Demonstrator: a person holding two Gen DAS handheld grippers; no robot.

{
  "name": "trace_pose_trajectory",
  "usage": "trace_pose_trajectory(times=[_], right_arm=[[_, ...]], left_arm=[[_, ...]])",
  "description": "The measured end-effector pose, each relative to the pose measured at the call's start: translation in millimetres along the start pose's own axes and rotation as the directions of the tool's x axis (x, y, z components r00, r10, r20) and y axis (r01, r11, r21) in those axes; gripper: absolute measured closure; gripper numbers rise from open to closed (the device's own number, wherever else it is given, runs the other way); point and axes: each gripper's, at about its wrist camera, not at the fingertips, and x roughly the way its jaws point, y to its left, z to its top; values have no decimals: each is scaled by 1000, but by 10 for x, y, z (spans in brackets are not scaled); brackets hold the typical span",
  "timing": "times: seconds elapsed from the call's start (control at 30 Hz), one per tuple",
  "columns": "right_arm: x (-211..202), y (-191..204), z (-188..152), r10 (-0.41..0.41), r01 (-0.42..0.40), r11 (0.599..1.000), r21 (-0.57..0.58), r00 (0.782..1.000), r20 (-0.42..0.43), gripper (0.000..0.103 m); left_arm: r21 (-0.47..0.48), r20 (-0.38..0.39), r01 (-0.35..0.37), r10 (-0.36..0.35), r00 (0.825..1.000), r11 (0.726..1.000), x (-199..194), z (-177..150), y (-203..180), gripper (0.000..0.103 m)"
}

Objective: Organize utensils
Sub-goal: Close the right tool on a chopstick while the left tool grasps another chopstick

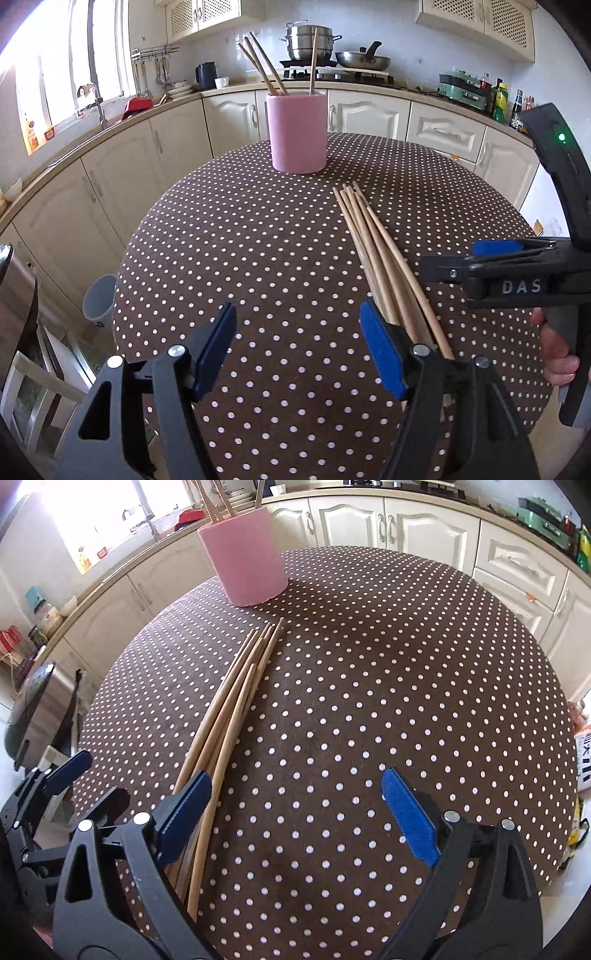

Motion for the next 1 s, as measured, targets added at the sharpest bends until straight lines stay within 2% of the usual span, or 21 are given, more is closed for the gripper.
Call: trace_pose_trajectory(times=[0.33, 0.43, 0.5, 0.53, 0.57, 0.7, 0.77, 0.9, 0.93, 1.0], right_arm=[[120, 324, -19, -107, 109, 990, -93, 994, 29, 14], [109, 363, -2, -100, 101, 993, -67, 995, 22, 30], [104, 360, 4, -111, 112, 992, -53, 994, 23, 47], [105, 336, 15, -138, 139, 989, -55, 990, 20, 59], [99, 344, 10, -161, 162, 985, -61, 987, 29, 62], [118, 405, -4, -184, 188, 976, -109, 982, 41, 64], [126, 449, -14, -182, 186, 975, -123, 982, 45, 70], [117, 479, -50, -142, 147, 982, -119, 989, 47, 82], [113, 463, -53, -132, 136, 985, -109, 990, 49, 89], [90, 329, -19, -83, 85, 994, -62, 996, 42, 94]], left_arm=[[-38, 5, -17, 17, 1000, 999, 39, -1, 115, 34], [-42, 9, -20, 20, 1000, 999, 47, 1, 116, 34], [-44, 12, -24, 24, 1000, 999, 50, 5, 105, 34], [-43, 14, -23, 23, 1000, 999, 54, 6, 94, 34], [-42, 16, -19, 20, 1000, 999, 54, 7, 92, 34], [-34, 20, -7, 8, 1000, 999, 80, 40, 27, 34], [-35, 18, -8, 9, 1000, 999, 104, 59, -1, 34], [-65, -1, 2, -2, 1000, 998, 156, 98, -27, 34], [-73, -4, 6, -6, 1000, 997, 164, 107, -24, 34], [-94, -10, 16, -17, 1000, 995, 181, 140, -17, 34]])
